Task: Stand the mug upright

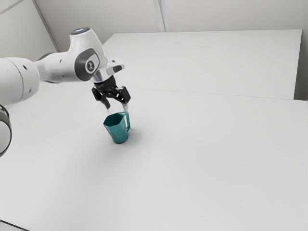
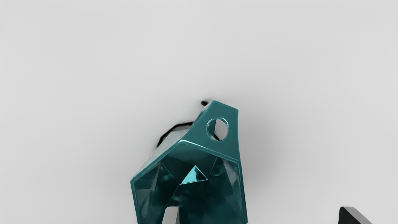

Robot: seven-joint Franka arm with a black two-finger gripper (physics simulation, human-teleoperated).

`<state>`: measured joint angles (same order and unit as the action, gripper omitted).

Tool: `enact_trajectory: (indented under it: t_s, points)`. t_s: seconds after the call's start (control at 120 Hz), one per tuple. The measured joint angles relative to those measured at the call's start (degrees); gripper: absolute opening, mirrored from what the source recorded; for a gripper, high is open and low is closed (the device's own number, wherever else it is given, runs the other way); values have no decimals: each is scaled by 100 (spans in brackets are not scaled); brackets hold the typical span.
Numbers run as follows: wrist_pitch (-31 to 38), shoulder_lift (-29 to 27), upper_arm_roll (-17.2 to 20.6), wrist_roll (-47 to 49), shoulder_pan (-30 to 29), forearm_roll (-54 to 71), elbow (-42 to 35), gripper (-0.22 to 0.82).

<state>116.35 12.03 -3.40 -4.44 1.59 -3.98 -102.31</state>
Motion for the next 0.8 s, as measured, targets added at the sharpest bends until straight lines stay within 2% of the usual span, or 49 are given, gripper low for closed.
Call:
enact_trajectory:
  t_s: [0.25,0.475,0.8]
  points:
    - [-1037,-223,-42,-105,-28,41,1014,59]
    - [-1750,-695,-38,-204,-14,144,1153,60]
    - [-2147,-737,-29,-311,-13,198,1254,60]
